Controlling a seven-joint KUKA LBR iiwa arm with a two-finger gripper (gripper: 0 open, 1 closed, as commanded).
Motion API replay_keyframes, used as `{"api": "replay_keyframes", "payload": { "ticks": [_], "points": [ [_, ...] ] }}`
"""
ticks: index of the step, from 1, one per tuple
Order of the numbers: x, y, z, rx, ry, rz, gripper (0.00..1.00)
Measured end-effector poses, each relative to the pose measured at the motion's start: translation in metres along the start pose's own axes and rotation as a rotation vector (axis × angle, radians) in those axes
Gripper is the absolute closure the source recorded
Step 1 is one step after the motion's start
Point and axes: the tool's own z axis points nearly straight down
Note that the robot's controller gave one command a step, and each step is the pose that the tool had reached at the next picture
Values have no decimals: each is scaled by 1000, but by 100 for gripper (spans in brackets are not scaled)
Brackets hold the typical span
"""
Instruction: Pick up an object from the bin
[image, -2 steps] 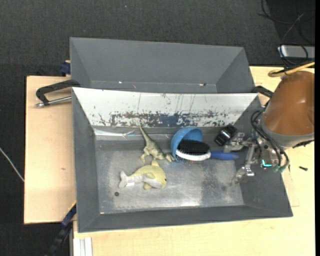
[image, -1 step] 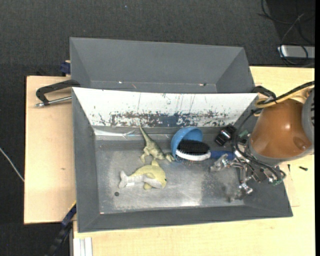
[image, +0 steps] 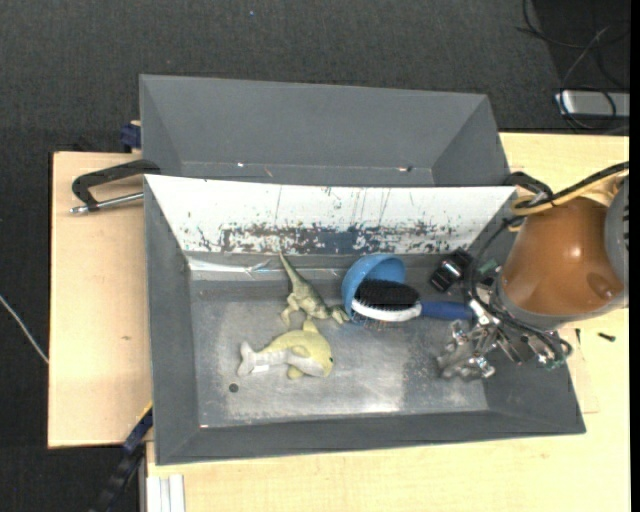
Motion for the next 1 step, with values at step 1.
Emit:
{"api": "replay_keyframes", "payload": {
  "ticks": [1],
  "points": [
    [0,-8,-10,2,-4,-538,100]
  ]
}}
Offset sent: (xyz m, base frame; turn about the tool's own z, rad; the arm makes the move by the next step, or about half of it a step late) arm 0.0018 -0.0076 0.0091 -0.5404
